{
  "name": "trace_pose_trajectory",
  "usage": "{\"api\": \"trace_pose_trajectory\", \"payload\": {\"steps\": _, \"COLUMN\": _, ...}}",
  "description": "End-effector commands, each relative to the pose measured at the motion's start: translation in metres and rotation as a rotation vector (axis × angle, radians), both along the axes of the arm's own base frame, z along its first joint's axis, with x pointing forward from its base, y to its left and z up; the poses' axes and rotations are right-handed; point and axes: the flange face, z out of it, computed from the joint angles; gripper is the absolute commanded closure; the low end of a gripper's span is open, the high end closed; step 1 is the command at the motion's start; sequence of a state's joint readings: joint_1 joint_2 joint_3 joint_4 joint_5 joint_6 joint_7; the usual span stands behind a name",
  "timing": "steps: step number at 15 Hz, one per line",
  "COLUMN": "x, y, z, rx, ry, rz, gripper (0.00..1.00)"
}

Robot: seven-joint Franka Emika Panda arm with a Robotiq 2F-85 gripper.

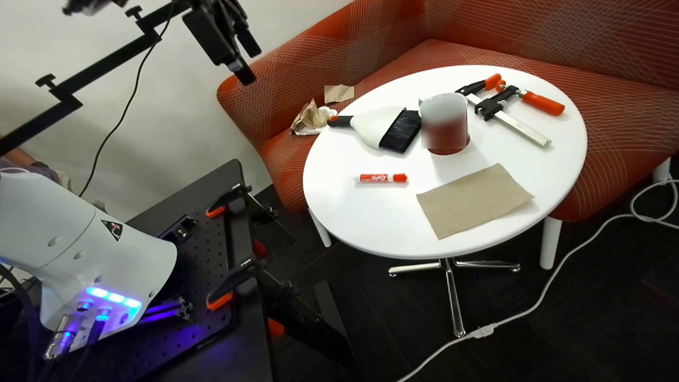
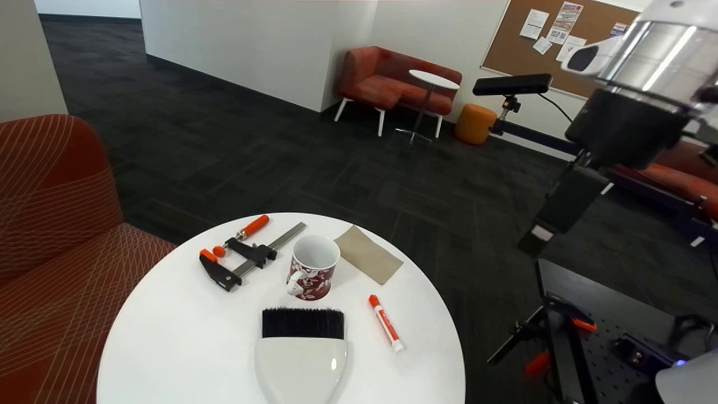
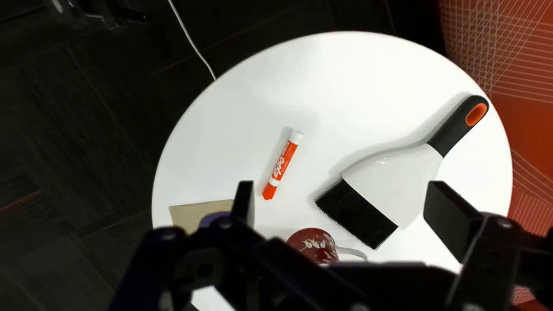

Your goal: Place the red marker inside the maroon mug, take the marker out of the mug then move the mug to the left

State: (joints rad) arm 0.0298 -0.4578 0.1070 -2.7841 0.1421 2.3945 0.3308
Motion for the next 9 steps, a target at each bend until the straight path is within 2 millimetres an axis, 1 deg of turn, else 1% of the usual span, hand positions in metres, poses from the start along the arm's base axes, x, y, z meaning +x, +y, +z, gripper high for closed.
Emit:
{"api": "trace_pose_trajectory", "payload": {"steps": 1, "x": 0.029, "y": -0.006, "z": -0.036, "rx": 0.001, "ry": -0.004, "rz": -0.076, "gripper": 0.0}}
{"api": "trace_pose_trajectory", "payload": {"steps": 6, "x": 0.056, "y": -0.012, "z": -0.079, "rx": -0.004, "ry": -0.015, "rz": -0.119, "gripper": 0.0}}
{"api": "trace_pose_trajectory", "payload": {"steps": 8, "x": 0.063, "y": -0.015, "z": -0.091, "rx": -0.013, "ry": -0.009, "rz": -0.152, "gripper": 0.0}}
{"api": "trace_pose_trajectory", "payload": {"steps": 9, "x": 0.049, "y": -0.012, "z": -0.081, "rx": -0.005, "ry": -0.008, "rz": -0.115, "gripper": 0.0}}
